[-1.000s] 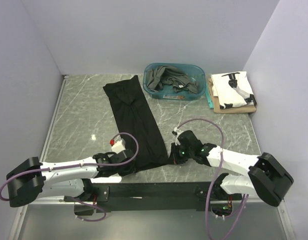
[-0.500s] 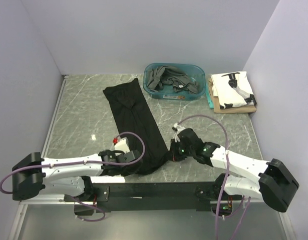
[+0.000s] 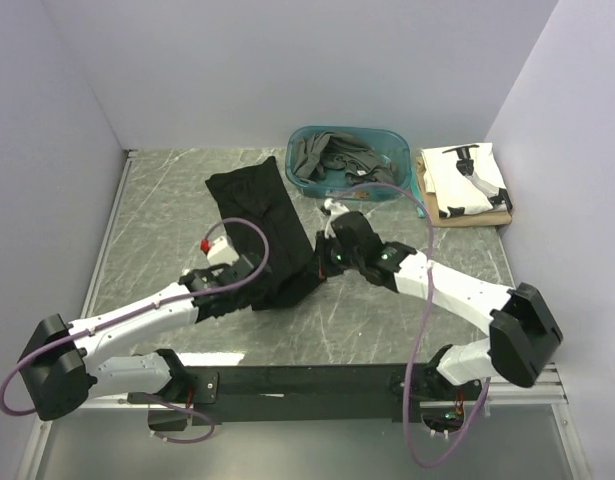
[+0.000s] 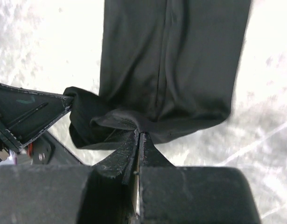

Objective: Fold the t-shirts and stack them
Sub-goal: Fold the tshirt

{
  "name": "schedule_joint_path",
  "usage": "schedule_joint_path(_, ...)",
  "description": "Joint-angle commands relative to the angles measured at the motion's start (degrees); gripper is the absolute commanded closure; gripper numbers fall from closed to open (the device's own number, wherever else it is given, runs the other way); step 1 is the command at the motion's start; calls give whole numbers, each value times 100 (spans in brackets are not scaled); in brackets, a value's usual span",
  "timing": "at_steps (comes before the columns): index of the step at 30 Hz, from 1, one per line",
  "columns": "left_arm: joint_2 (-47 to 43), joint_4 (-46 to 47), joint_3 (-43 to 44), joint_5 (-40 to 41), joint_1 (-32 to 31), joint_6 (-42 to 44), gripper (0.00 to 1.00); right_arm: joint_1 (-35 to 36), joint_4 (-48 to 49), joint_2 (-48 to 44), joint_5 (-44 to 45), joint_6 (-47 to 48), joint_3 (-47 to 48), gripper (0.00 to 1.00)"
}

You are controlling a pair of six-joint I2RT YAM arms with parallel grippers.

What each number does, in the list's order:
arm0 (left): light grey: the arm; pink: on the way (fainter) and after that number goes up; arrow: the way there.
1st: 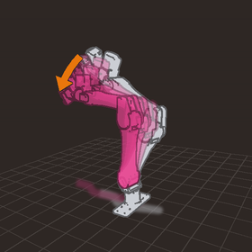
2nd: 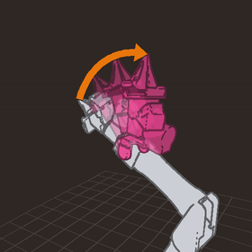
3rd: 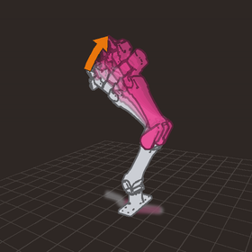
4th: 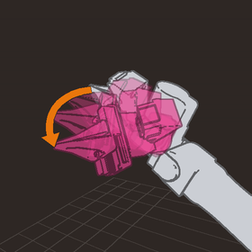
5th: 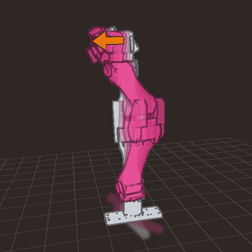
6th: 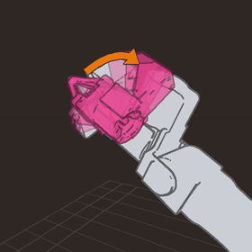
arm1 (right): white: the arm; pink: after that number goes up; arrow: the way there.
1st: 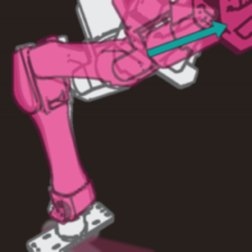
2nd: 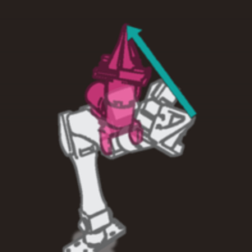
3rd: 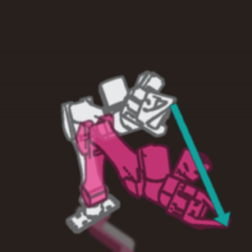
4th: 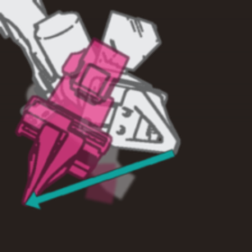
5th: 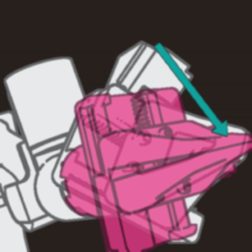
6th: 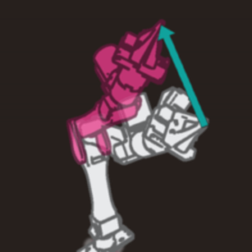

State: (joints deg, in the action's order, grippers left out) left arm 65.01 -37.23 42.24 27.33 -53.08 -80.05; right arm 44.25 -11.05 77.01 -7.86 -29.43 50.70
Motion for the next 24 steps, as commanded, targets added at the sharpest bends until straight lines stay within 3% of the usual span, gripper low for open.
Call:
schedule_joint_path(1, 73, 522, 294, -34, 612, 752, 99, -144, -213, 392, 223, 280, 739, 100)
schedule_joint_path(11, 653, 611, 1049, 36, 1581, 1500, 99, -435, -670, 1562, 153, 666, 2443, 100)
schedule_joint_path(24, 1180, 1262, 1454, -306, 2609, 2046, 99, -742, -846, 2722, 30, 1027, 3762, 100)
